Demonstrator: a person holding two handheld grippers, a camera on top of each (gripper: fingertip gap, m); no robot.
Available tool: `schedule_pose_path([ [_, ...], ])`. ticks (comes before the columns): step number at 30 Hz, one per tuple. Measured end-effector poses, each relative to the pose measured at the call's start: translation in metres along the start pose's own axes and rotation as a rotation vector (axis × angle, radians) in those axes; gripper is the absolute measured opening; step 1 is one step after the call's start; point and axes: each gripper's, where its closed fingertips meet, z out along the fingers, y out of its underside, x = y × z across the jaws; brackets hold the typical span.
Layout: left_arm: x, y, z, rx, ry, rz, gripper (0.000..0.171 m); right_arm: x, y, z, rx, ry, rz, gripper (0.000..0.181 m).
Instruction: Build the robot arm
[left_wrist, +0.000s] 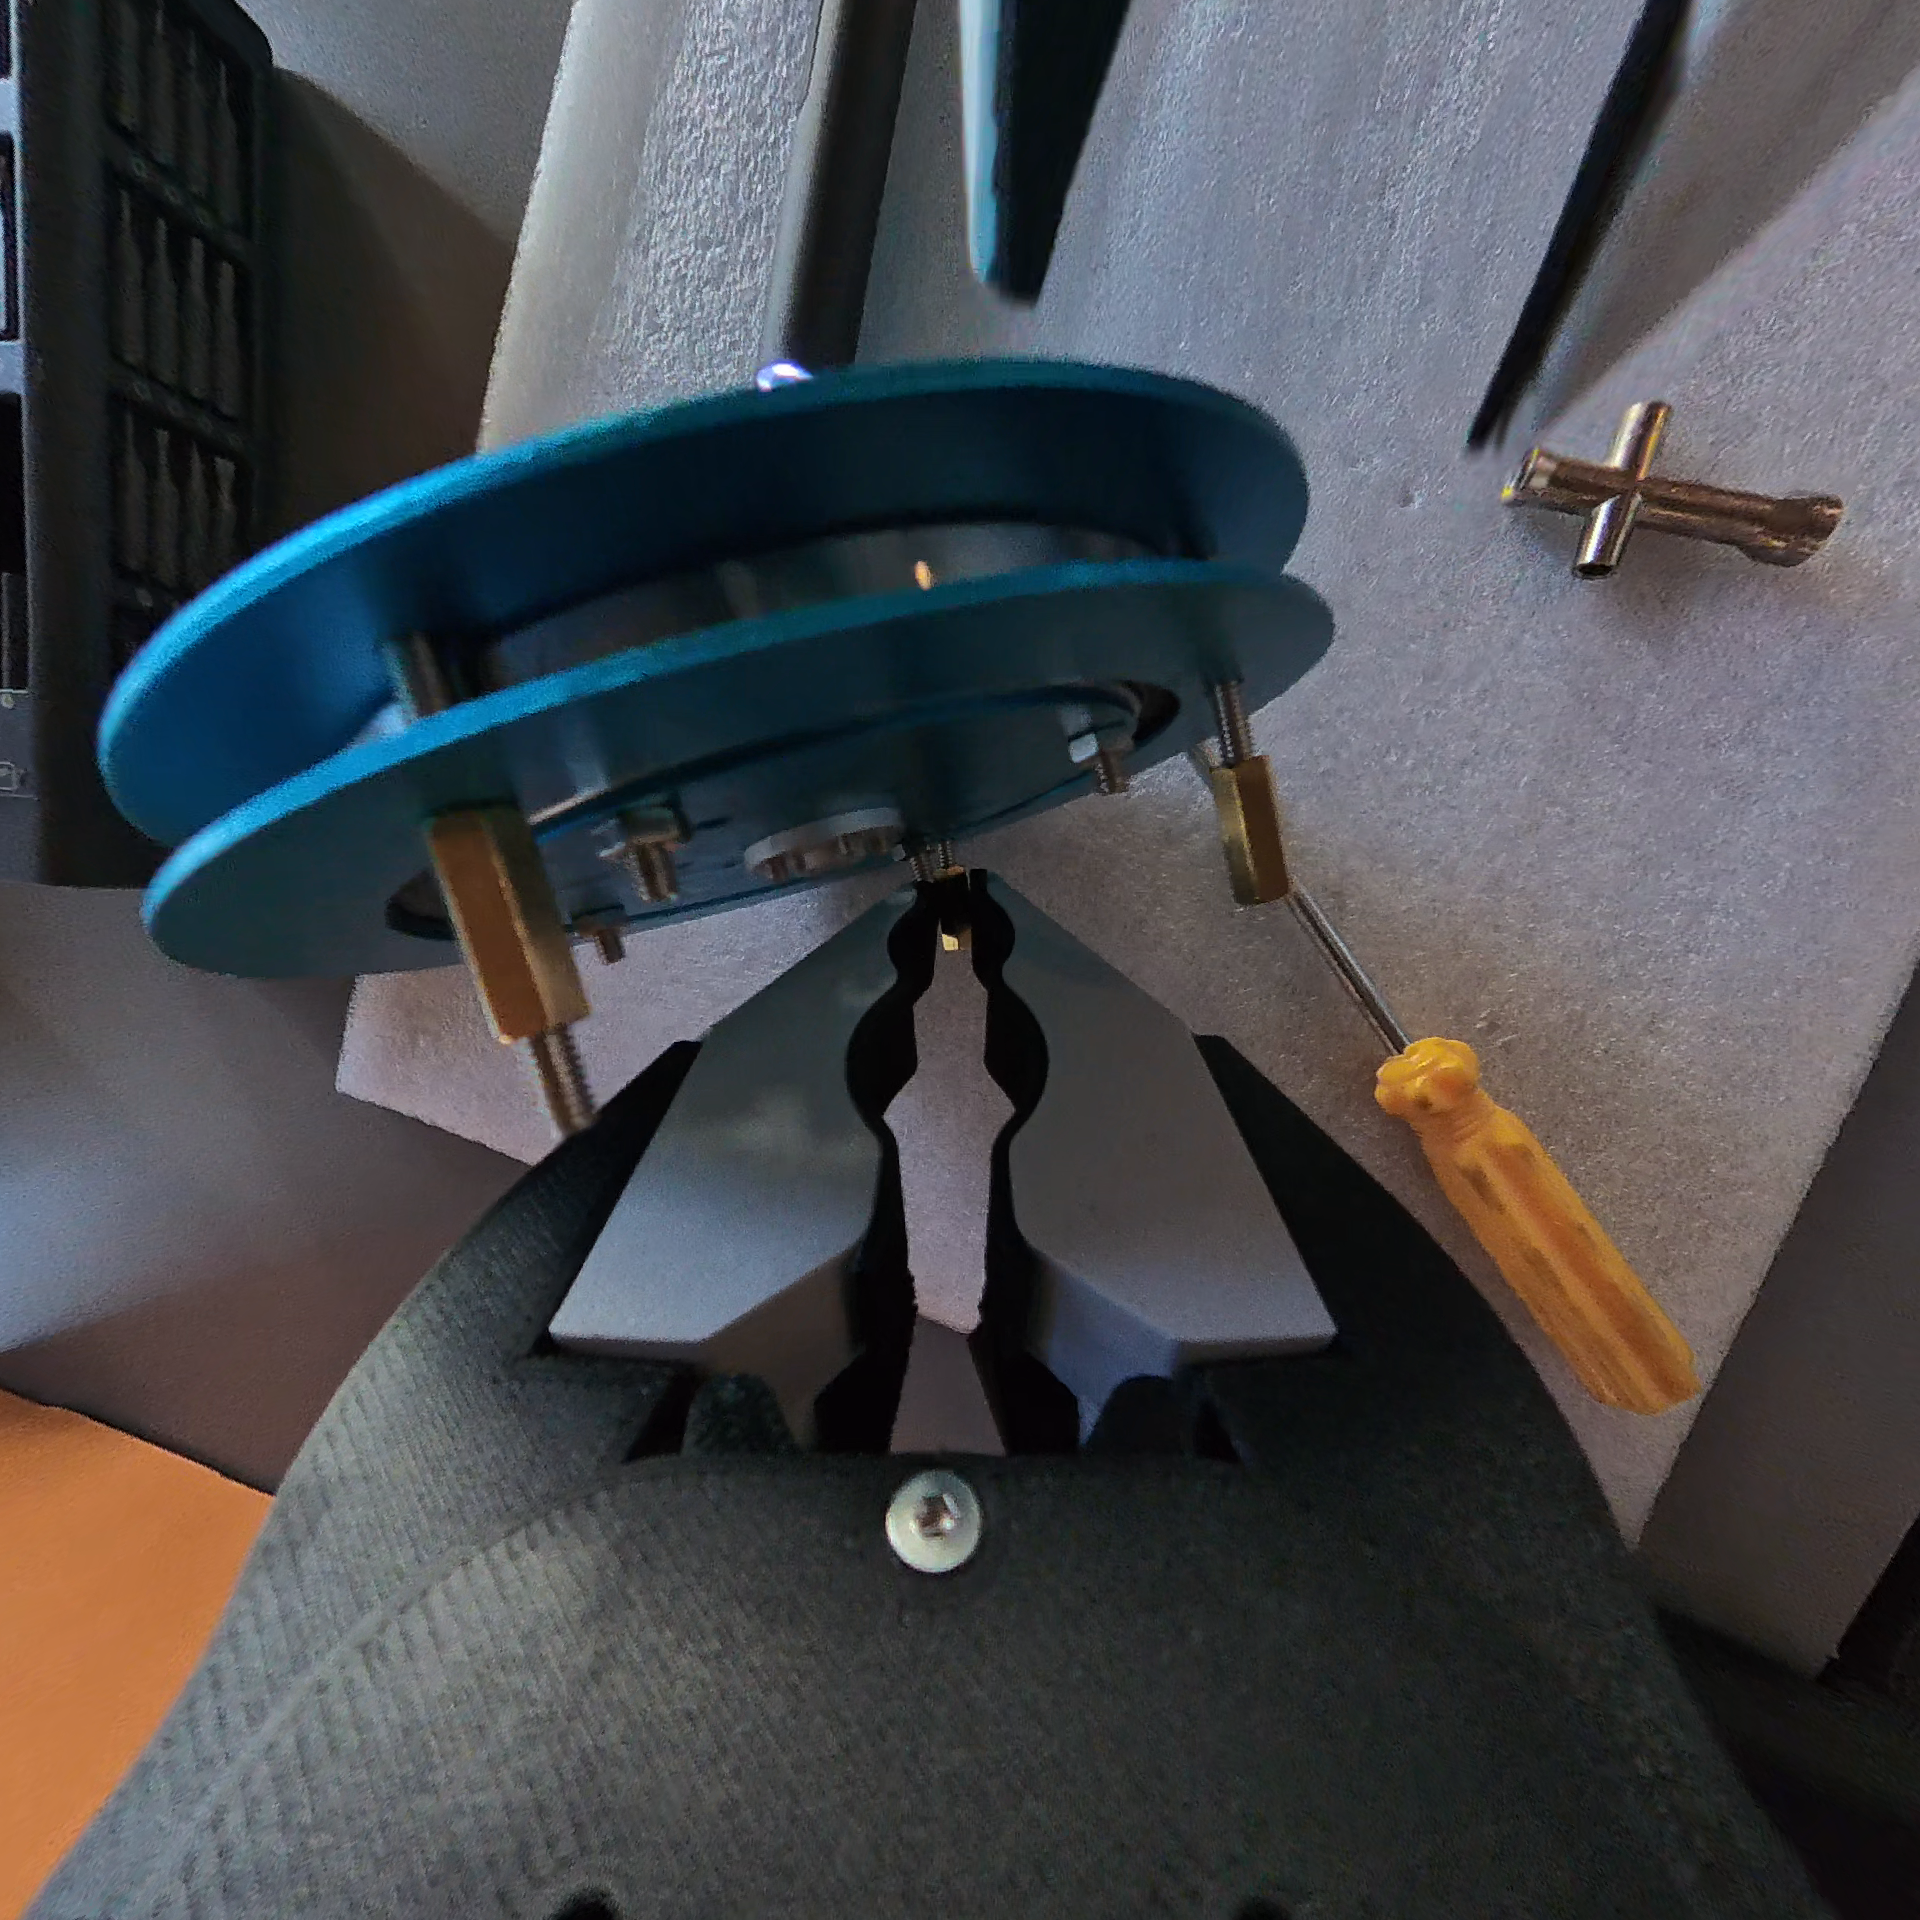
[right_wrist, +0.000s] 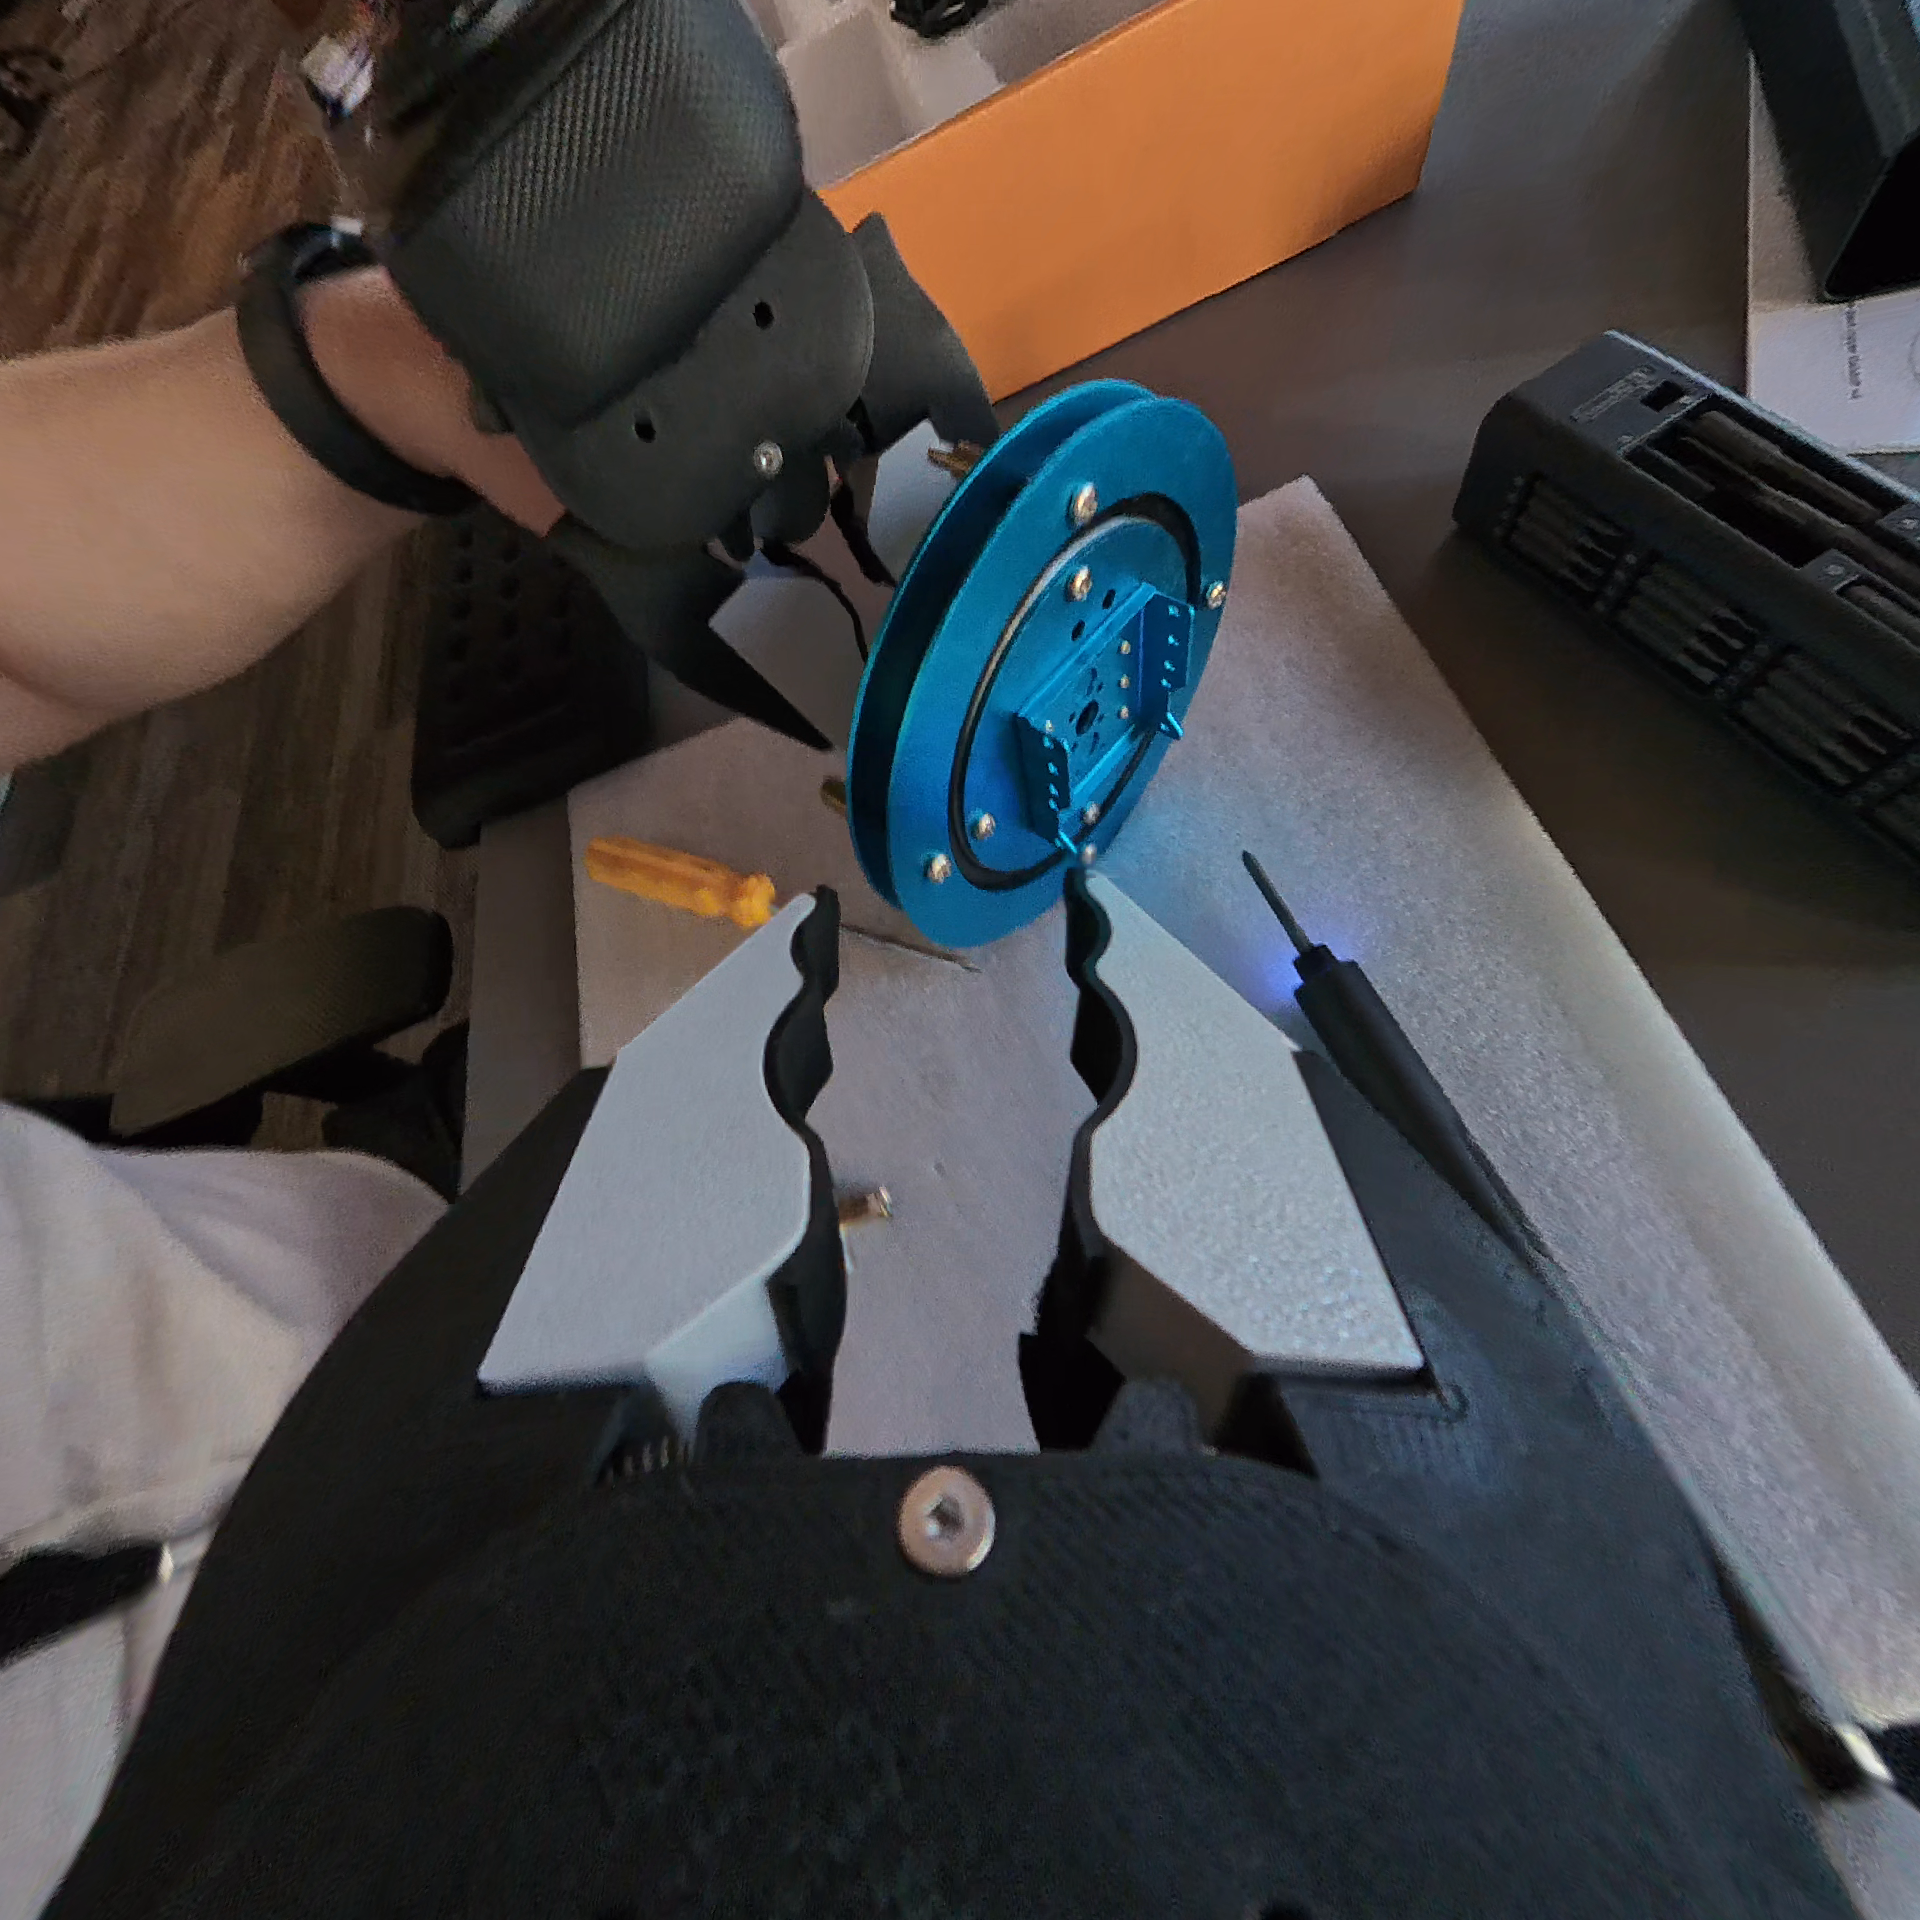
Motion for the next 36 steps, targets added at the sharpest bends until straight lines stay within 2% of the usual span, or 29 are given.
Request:
schedule_pose_path([
  [2,0.000,0.000,0.000,0.000,-0.007,0.013,0.004,0.011,0.016,-0.011,-0.059,0.010,-0.098,0.043],
  [4,0.000,0.001,0.000,-0.006,-0.011,0.024,0.004,0.039,0.039,-0.025,-0.175,0.089,-0.236,0.043],
  [6,0.000,0.001,0.000,-0.008,-0.009,0.033,0.004,0.061,0.049,-0.032,-0.214,0.091,-0.372,0.041],
  [10,0.000,0.000,0.000,-0.009,-0.012,0.044,0.004,0.079,0.050,-0.024,-0.194,-0.038,-0.453,0.036],
  [17,-0.001,0.001,0.000,-0.007,-0.021,0.073,0.004,0.092,0.047,-0.002,-0.265,-0.040,-0.610,0.036],
  [21,-0.001,0.001,0.000,-0.005,-0.010,0.102,0.004,0.094,0.055,-0.001,-0.327,-0.069,-0.676,0.033],
  [28,-0.002,0.001,0.000,-0.007,-0.012,0.152,0.004,0.100,0.059,-0.008,-0.354,-0.140,-0.602,0.028],
  [32,-0.002,0.001,0.000,-0.012,-0.012,0.154,0.004,0.106,0.055,-0.006,-0.322,-0.164,-0.456,0.025],
  [34,-0.002,0.001,-0.001,-0.012,-0.014,0.153,0.003,0.099,0.065,-0.008,-0.366,-0.228,-0.386,0.025],
  [36,-0.002,0.001,-0.001,-0.012,-0.018,0.153,0.004,0.096,0.063,-0.010,-0.345,-0.215,-0.412,0.024],
])
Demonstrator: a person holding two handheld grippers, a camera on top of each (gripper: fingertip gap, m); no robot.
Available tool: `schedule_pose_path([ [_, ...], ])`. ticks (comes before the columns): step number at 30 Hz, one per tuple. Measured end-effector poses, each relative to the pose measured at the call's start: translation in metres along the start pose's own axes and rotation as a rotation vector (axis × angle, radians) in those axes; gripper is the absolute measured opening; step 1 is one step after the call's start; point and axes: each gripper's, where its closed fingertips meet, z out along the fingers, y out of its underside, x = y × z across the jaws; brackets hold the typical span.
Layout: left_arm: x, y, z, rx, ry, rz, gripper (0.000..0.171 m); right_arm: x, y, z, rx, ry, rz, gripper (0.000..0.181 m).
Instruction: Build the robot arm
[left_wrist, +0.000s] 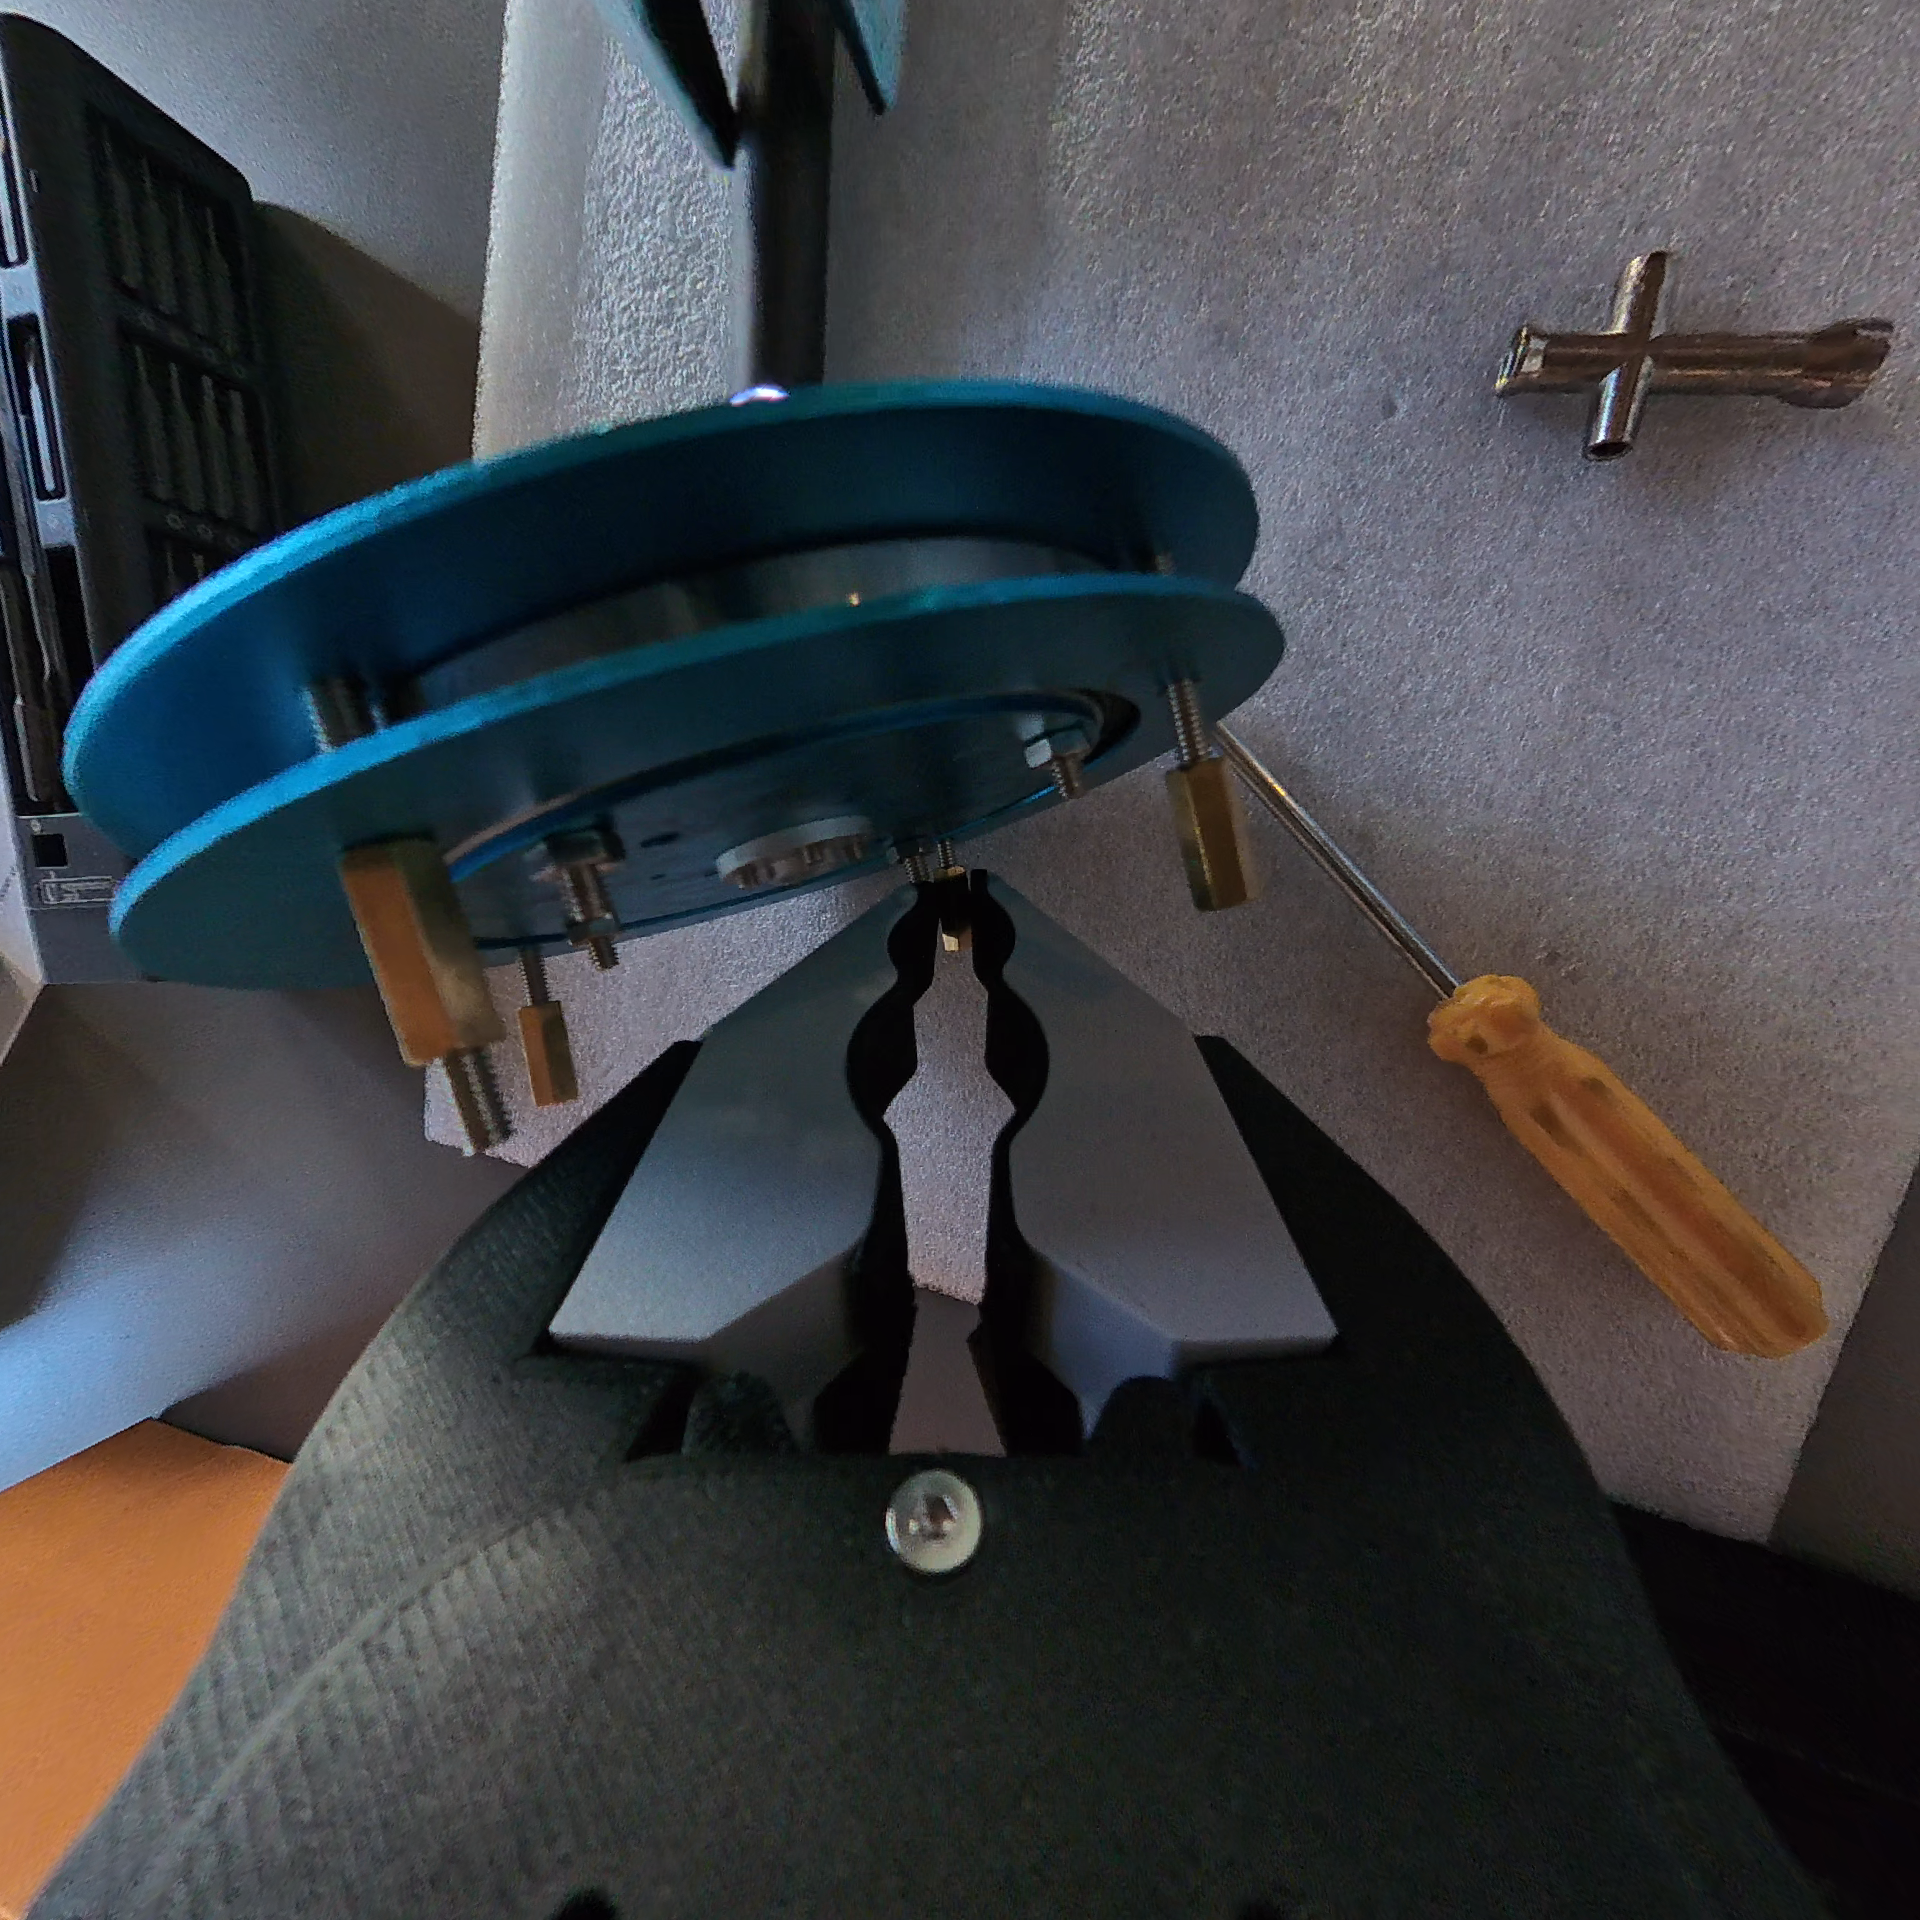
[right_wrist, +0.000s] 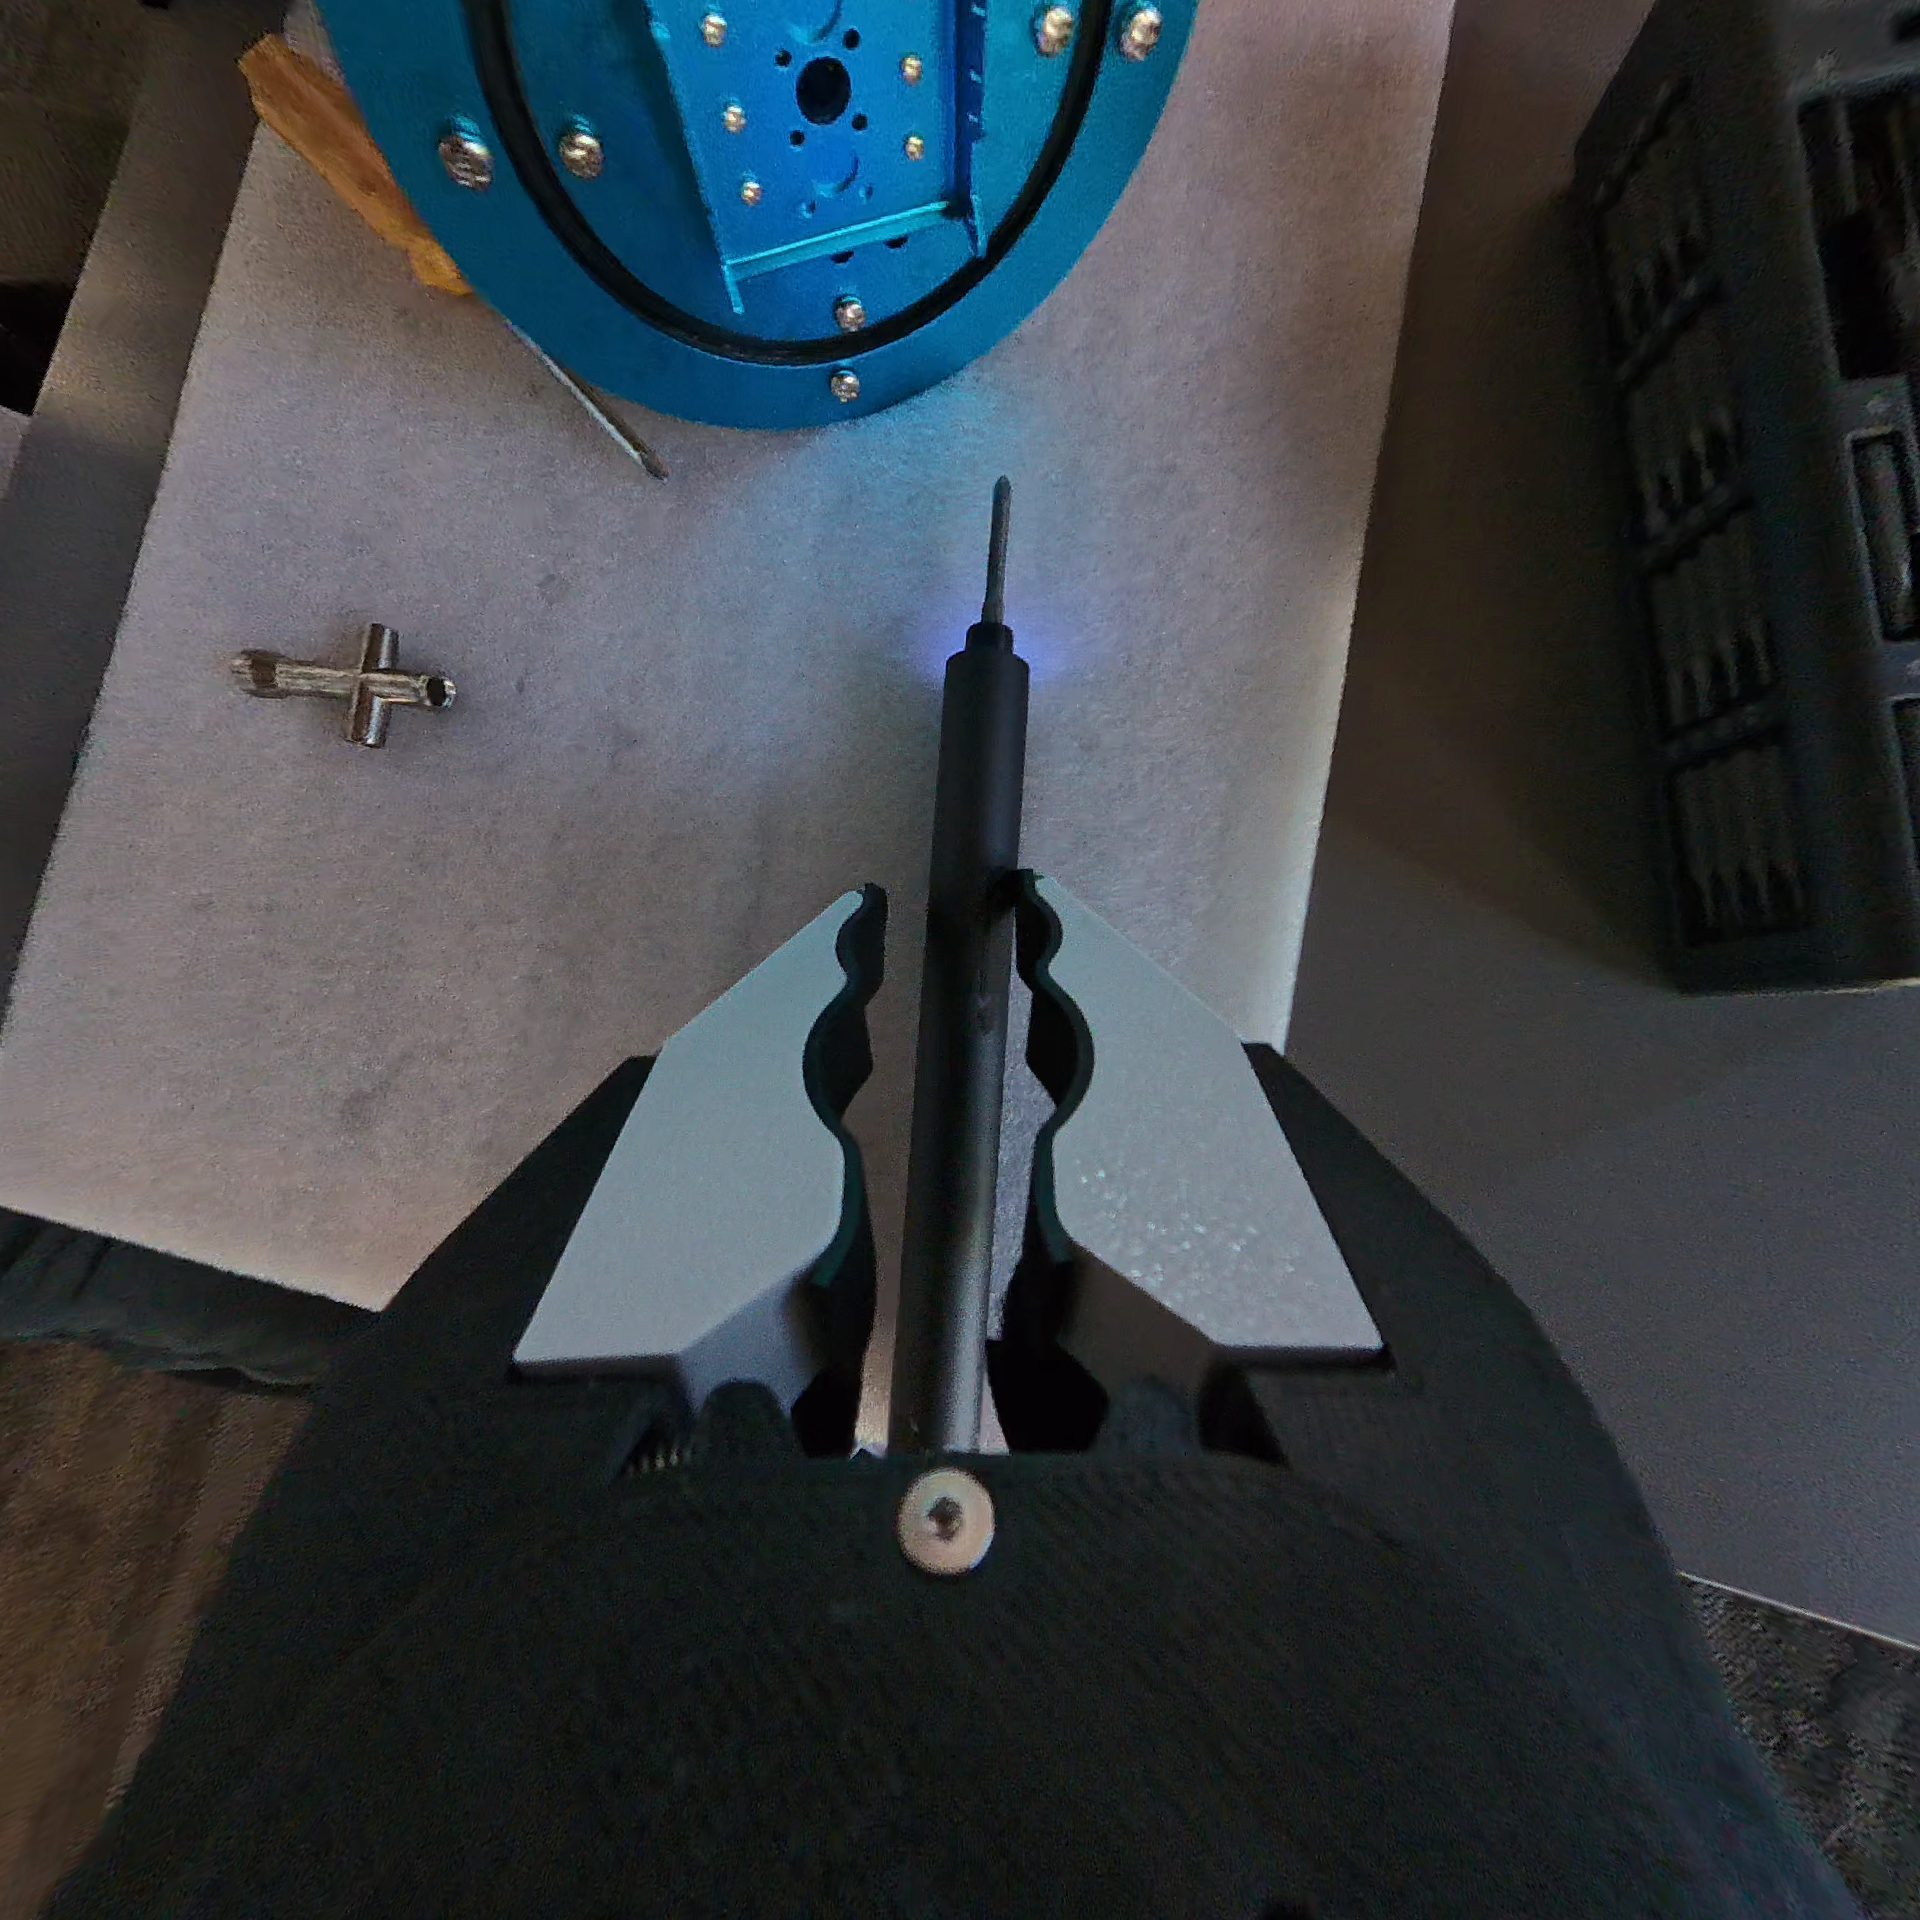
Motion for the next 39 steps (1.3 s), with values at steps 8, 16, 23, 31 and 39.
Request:
schedule_pose_path([
  [8,0.000,0.000,0.000,0.001,-0.008,0.003,0.003,-0.008,0.007,0.001,-0.017,-0.037,0.058,0.018],
  [16,0.000,-0.001,0.000,0.007,-0.013,-0.001,0.002,-0.014,0.002,0.001,-0.034,-0.070,0.072,0.015],
  [23,0.000,-0.001,0.000,0.011,-0.015,0.001,0.003,-0.016,0.001,0.004,-0.087,-0.067,0.066,0.015],
  [31,0.000,-0.001,0.000,0.020,-0.013,0.005,0.004,-0.016,0.000,0.007,-0.121,-0.009,0.019,0.015],
  [39,0.000,0.000,0.000,0.032,-0.012,0.020,0.004,-0.017,-0.011,0.016,-0.143,0.011,-0.123,0.015],
])
